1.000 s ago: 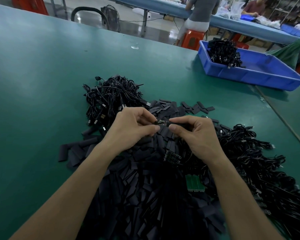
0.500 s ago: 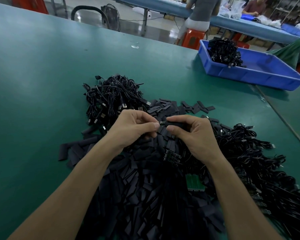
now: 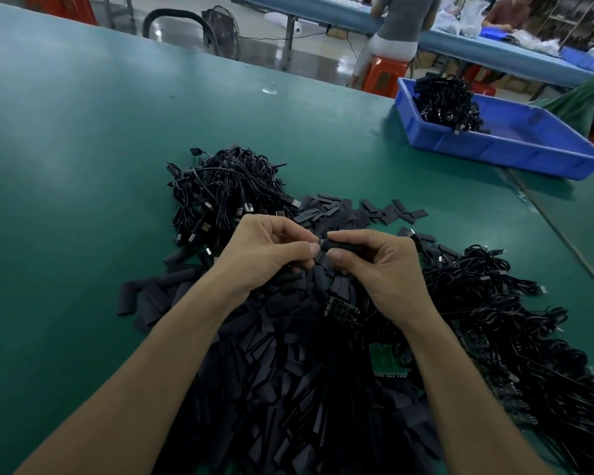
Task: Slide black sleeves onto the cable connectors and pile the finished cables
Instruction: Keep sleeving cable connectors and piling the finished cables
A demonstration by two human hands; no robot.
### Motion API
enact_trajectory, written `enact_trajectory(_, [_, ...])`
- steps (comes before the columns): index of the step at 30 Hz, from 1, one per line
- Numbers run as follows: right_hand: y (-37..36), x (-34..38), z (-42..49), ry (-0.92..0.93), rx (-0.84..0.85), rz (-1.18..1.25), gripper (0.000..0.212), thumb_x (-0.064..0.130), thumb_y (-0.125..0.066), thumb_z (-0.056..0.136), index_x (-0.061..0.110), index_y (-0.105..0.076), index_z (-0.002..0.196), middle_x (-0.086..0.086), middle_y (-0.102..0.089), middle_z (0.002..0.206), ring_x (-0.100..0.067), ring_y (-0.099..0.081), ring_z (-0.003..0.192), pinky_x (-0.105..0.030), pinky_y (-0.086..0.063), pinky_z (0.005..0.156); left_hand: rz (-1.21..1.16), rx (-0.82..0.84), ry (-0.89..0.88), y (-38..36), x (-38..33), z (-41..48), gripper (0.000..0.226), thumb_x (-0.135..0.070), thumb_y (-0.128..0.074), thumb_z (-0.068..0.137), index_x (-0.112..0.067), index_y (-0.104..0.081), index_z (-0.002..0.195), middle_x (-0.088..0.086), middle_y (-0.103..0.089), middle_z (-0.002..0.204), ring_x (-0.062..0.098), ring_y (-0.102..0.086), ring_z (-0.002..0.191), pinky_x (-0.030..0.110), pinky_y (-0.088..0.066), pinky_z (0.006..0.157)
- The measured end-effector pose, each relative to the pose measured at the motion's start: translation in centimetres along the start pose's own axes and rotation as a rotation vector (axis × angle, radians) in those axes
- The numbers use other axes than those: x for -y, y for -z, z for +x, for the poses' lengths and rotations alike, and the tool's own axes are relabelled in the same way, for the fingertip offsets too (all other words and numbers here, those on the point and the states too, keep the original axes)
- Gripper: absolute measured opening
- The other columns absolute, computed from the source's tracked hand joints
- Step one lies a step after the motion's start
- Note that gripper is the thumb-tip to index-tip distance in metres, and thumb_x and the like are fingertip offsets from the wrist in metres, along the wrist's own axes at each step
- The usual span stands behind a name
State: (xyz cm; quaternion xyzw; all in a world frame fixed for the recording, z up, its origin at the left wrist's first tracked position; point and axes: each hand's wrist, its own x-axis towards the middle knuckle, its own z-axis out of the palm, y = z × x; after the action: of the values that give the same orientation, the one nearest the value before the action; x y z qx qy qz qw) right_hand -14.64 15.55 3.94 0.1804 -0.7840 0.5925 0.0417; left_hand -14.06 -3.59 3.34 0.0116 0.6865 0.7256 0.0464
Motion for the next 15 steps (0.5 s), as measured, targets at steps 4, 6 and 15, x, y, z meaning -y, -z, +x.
enact_trajectory(4, [-0.1, 0.1, 0.0, -0.007, 0.017, -0.023, 0.027, 0.007, -0.079, 0.082, 0.027, -0.075, 0.098, 0.01, -0.077, 0.082, -0.006, -0.071, 0.072, -0.015, -0.054, 0.07, 0.01, 0.015, -0.008, -0.1, -0.1, -0.1, 0.006, 0.0, -0.078, 0.081, -0.002, -0.073, 0.083, 0.011, -0.073, 0.067, 0.015, -0.071, 0.062, 0.02, -0.057, 0.06])
enact_trajectory(6, [-0.1, 0.1, 0.0, -0.013, 0.019, -0.037, 0.027, 0.007, -0.079, 0.082, 0.028, -0.075, 0.098, 0.012, -0.076, 0.081, -0.005, -0.071, 0.073, -0.015, -0.053, 0.07, 0.011, 0.014, -0.011, -0.1, -0.1, -0.1, 0.007, 0.002, -0.078, 0.081, -0.002, -0.072, 0.084, 0.011, -0.073, 0.067, 0.017, -0.072, 0.063, 0.021, -0.057, 0.059])
enact_trajectory(15, [-1.5, -0.6, -0.3, -0.067, -0.359, 0.04, 0.032, 0.018, -0.085, 0.078, 0.031, -0.069, 0.102, 0.003, -0.076, 0.085, -0.013, -0.074, 0.08, -0.027, -0.057, 0.074, -0.006, -0.048, -0.084, -0.9, 0.4, -0.1, 0.015, 0.002, -0.076, 0.083, -0.005, -0.066, 0.091, 0.012, -0.075, 0.071, 0.021, -0.074, 0.066, 0.023, -0.057, 0.061])
